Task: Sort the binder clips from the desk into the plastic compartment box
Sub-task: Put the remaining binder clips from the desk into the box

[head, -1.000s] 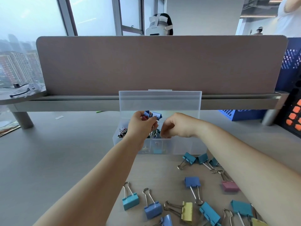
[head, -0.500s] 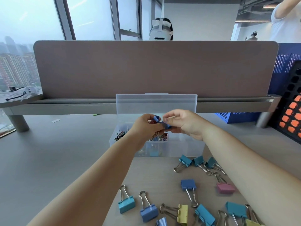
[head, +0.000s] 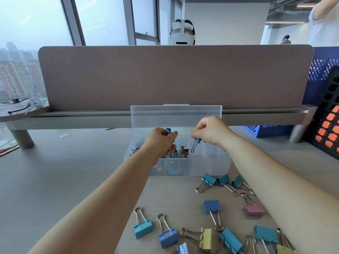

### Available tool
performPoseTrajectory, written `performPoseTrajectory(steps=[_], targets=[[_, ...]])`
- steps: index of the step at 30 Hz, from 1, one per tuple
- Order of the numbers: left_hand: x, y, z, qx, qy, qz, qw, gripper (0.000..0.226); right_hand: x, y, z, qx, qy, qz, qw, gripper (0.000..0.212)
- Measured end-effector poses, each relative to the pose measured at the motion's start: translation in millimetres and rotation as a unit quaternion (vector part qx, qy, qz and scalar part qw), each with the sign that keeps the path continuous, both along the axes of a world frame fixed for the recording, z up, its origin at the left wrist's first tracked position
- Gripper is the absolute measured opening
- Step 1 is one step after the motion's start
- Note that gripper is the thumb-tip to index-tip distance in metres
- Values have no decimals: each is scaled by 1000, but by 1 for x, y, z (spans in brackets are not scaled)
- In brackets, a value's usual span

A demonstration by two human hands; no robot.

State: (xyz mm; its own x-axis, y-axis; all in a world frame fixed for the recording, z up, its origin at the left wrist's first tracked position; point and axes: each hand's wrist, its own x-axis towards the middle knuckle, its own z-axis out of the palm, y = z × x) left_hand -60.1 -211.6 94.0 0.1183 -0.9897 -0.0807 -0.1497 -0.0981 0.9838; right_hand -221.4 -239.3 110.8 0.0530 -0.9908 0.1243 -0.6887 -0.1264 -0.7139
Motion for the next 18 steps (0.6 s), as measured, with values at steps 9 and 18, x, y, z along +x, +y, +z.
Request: performPoseTrajectory(steps=[9, 18], targets=[[1, 0, 0, 7, -118, -59, 991, 12, 14, 11, -12, 96, 84, 107, 986, 21], [4, 8, 11, 44, -292, -171, 940, 30, 3, 12, -7, 138, 25, 144, 980, 16]])
